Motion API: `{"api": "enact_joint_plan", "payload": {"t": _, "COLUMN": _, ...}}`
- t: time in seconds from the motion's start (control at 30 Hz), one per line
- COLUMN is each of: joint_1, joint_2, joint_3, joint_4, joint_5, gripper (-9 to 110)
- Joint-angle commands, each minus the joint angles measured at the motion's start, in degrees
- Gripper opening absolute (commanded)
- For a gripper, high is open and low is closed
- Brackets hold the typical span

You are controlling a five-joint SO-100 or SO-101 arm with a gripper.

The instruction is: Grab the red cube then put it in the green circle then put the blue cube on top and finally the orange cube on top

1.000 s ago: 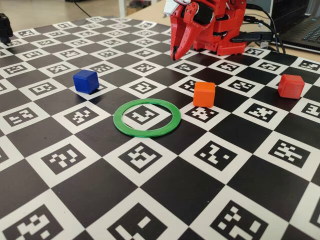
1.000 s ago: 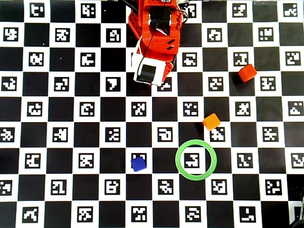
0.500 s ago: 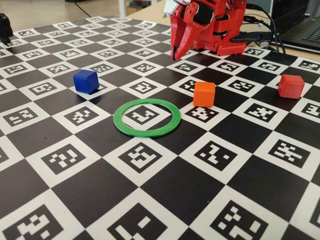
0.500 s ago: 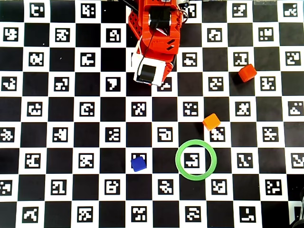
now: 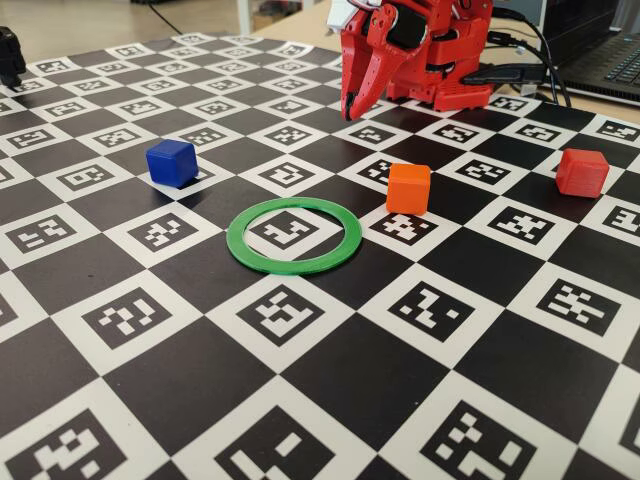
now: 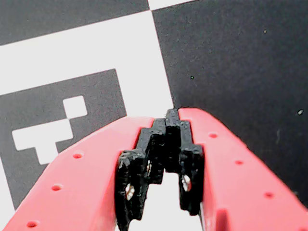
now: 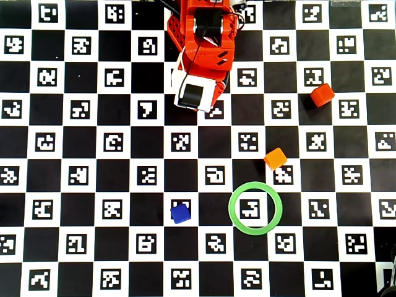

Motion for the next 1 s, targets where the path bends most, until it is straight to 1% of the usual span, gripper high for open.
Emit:
{"api": "enact_joint_plan", "payload": {"t": 0.0, "joint_1": -1.2, "joint_2": 2.9, "joint_3": 3.3, "joint_4": 2.8, "joint_5": -0.4, "gripper": -5}}
{"api": "enact_joint_plan", "payload": {"t": 0.4, "joint_1": -1.4, "joint_2": 2.9, "joint_3": 3.3, "joint_4": 2.8, "joint_5": 0.0, "gripper": -5}}
{"api": "enact_joint_plan", "payload": {"t": 0.53, "joint_1": -1.9, "joint_2": 2.9, "joint_3": 2.9, "joint_4": 2.2, "joint_5": 5.9, "gripper": -5}}
{"api": "enact_joint_plan", "payload": {"t": 0.63, "joint_1": -3.0, "joint_2": 2.4, "joint_3": -0.7, "joint_4": -0.1, "joint_5": 14.6, "gripper": -5}}
{"api": "enact_joint_plan", "payload": {"t": 0.7, "joint_1": -4.8, "joint_2": -1.1, "joint_3": -5.4, "joint_4": -1.5, "joint_5": 20.7, "gripper": -5}}
{"api": "enact_joint_plan", "payload": {"t": 0.87, "joint_1": -9.7, "joint_2": -16.8, "joint_3": -21.4, "joint_4": -3.9, "joint_5": 41.6, "gripper": -6}}
{"api": "enact_joint_plan", "payload": {"t": 0.97, "joint_1": -12.8, "joint_2": -25.4, "joint_3": -30.7, "joint_4": -3.9, "joint_5": 56.3, "gripper": -5}}
